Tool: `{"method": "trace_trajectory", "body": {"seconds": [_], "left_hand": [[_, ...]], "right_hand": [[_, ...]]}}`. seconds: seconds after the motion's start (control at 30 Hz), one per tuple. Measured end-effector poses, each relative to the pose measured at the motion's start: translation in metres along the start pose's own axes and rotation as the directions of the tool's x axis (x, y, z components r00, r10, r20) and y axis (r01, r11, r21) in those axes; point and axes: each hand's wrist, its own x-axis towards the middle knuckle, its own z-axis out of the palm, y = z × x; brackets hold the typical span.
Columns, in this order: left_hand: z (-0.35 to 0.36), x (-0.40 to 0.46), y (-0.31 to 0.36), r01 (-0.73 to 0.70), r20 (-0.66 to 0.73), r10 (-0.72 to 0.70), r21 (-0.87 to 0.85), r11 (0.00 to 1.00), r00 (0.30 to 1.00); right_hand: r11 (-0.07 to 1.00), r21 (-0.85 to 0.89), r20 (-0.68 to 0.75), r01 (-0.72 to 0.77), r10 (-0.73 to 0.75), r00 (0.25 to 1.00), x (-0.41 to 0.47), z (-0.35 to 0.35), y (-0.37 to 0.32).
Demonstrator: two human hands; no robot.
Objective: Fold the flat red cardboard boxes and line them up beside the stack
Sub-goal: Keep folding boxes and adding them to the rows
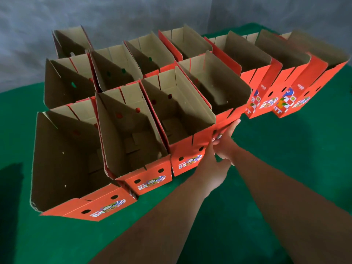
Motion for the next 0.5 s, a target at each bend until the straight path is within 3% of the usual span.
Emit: {"method": "trace_trajectory", "body": {"seconds": [0.13, 0.2, 0.27, 0.37, 0.43, 0.5], "left_hand": [[-0.012, 0.004, -0.006, 0.052, -0.036, -0.051, 0.033, 0.998, 0.998], [-0.017, -0.001, -0.007, 0.030, -0.086, -0.026, 0.048, 0.998, 0.996], [-0.023, -0.010, -0.012, 0.043, -0.141, -0.047, -0.025, 0.999, 0.989], [-0.031, -0.032, -0.022, 0.037, -0.205, -0.062, -0.123, 0.992, 0.977], [-0.037, -0.055, -0.034, 0.021, -0.250, -0.064, -0.169, 0.985, 0.966], [-0.047, -0.086, -0.053, 0.011, -0.314, -0.082, -0.220, 0.975, 0.946]], "right_hand": [[0.988, 0.141, 0.129, -0.061, 0.043, 0.991, -0.005, 0.006, -0.011], [0.937, 0.348, 0.015, -0.043, 0.041, 0.999, -0.026, 0.018, -0.017], [0.914, 0.405, -0.058, -0.025, 0.053, 0.997, -0.058, 0.029, -0.020], [0.824, 0.555, -0.047, -0.112, 0.165, 0.985, -0.101, 0.059, -0.002], [0.823, 0.559, -0.008, -0.101, 0.128, 0.992, -0.141, 0.086, 0.004], [0.891, 0.454, 0.006, 0.003, -0.007, 1.000, -0.178, 0.118, 0.013]]}}
